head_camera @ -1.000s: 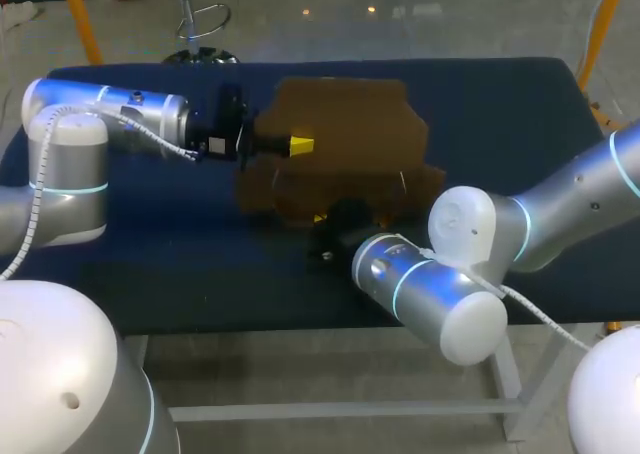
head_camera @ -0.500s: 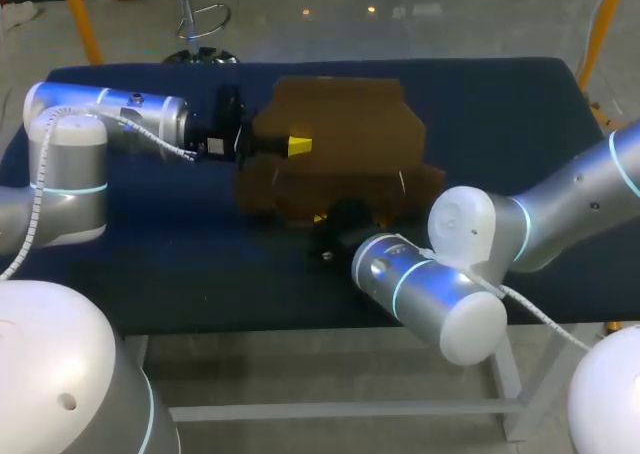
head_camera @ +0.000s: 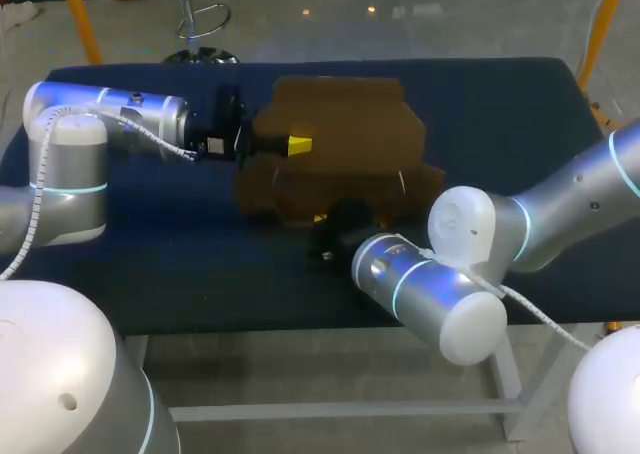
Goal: Assemble the packaging by folding the flat box into shape, placing the metal phone stand inside, and closing the box properly
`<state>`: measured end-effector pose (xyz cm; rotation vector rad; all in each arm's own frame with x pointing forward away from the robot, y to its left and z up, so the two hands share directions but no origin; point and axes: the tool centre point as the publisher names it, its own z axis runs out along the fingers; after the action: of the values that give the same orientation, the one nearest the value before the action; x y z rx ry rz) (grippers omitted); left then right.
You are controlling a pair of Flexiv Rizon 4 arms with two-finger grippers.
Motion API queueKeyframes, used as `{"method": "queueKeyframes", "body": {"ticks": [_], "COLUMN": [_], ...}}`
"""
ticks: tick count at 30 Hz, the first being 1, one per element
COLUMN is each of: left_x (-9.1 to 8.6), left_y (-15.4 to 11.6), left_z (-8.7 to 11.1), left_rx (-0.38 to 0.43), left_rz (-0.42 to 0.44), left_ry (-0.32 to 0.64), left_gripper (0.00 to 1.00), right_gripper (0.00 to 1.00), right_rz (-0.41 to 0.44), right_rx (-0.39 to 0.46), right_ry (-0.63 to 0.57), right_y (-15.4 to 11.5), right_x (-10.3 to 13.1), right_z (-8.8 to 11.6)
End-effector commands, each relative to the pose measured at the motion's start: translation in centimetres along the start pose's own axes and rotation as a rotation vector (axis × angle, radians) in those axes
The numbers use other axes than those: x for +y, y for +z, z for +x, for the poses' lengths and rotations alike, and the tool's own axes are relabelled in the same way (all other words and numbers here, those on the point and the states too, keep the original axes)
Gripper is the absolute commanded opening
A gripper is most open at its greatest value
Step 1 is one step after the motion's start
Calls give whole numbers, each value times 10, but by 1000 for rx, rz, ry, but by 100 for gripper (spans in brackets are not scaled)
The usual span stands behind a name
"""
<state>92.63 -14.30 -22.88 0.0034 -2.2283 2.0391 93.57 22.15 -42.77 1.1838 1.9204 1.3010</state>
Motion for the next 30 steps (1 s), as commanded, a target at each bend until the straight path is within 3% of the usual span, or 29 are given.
{"method": "queueKeyframes", "body": {"ticks": [1,17,30], "left_x": [3,3,3], "left_y": [1,1,1], "left_z": [-1,-1,-1], "left_rx": [4,4,4], "left_rz": [0,0,0], "left_ry": [0,0,0], "left_gripper": [0,0,0], "right_gripper": [0,0,0], "right_rz": [-4,-96,-92], "right_rx": [-5,4,152], "right_ry": [-1,-5,10], "right_y": [3,-45,-114], "right_x": [-5,15,18], "right_z": [2,2,-7]}}
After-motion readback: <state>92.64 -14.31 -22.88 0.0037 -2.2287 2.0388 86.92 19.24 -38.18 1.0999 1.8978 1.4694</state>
